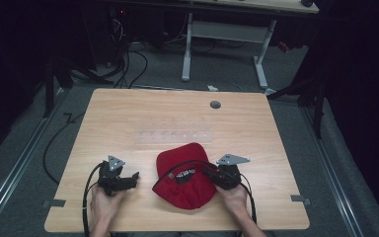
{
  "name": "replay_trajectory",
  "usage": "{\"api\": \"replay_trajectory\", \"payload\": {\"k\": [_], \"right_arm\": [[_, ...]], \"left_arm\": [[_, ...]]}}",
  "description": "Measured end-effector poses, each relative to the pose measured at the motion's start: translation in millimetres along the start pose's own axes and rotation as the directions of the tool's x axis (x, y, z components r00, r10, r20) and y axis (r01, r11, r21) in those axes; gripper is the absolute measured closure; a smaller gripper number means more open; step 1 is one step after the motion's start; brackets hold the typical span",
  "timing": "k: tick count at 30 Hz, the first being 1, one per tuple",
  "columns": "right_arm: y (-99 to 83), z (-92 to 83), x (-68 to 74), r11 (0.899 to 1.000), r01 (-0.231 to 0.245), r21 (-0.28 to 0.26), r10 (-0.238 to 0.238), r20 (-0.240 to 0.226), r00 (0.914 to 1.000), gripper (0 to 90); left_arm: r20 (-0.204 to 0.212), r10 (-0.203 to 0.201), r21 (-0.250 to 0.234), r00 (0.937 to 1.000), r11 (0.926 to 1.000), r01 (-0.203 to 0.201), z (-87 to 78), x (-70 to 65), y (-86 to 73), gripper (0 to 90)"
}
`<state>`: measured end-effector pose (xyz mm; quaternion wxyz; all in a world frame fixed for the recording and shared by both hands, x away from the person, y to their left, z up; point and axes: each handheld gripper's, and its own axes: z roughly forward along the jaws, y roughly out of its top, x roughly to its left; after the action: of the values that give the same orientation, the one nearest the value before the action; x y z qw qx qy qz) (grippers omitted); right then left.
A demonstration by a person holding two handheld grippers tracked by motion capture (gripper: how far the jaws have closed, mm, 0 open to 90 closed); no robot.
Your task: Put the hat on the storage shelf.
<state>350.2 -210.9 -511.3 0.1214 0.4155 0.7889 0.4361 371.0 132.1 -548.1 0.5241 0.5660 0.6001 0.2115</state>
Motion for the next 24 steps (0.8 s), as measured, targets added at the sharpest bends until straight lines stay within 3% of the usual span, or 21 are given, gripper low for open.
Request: {"api": "replay_trajectory", "payload": {"k": [8, 12, 18, 24], "right_arm": [[1.9, -17.1, -2.5, 1.000, -0.018, -0.025, 0.017, -0.028, 0.9995, 84.7], [6.9, -26.1, -4.0, 0.999, -0.022, -0.039, 0.020, -0.035, 0.9992, 84.8], [16.1, -37.8, -4.9, 0.998, -0.023, -0.053, 0.020, -0.051, 0.9985, 84.8], [22.0, -46.0, -5.5, 0.998, -0.036, -0.059, 0.032, -0.067, 0.9972, 84.9]], "left_arm": [[0.029, 0.013, 0.027, 0.9995, 0.9996, -0.013, -5.4, -2.3, -0.8, 20.9], [0.073, 0.034, 0.021, 0.9967, 0.9991, -0.036, -11.6, -11.4, -3.9, 22.2], [0.163, 0.084, 0.015, 0.9830, 0.9961, -0.087, -18.3, -32.3, -9.9, 21.4], [0.227, 0.134, -0.002, 0.9646, 0.9905, -0.138, -22.6, -53.4, -12.6, 20.8]]}}
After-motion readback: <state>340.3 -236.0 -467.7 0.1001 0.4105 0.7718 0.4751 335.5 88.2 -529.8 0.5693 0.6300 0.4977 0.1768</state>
